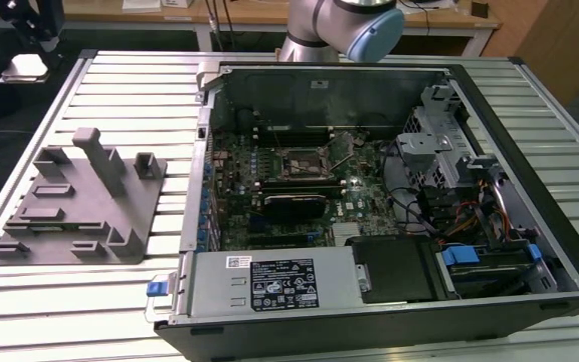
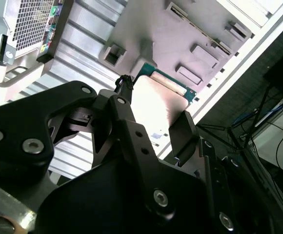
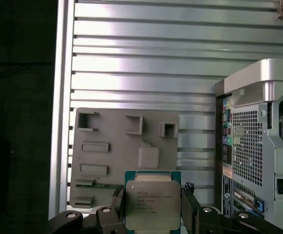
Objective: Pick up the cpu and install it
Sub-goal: 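Pick up the cpu and move it towards the insertion slot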
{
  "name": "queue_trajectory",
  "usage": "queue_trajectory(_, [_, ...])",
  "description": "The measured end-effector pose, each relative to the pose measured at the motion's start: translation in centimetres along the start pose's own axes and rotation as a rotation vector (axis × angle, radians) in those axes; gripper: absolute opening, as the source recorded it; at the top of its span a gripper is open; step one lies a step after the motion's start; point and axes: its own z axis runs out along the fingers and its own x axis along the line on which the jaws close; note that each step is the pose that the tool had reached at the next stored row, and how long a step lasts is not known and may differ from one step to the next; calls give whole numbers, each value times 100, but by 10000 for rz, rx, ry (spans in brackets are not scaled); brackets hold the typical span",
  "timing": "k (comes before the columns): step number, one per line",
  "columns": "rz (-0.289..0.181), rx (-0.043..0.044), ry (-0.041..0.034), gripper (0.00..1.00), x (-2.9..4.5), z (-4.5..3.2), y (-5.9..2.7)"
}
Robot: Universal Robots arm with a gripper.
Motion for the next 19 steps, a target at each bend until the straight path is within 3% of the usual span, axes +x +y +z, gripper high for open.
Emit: queue_trajectory(19, [0, 0, 0, 55, -359, 10, 18])
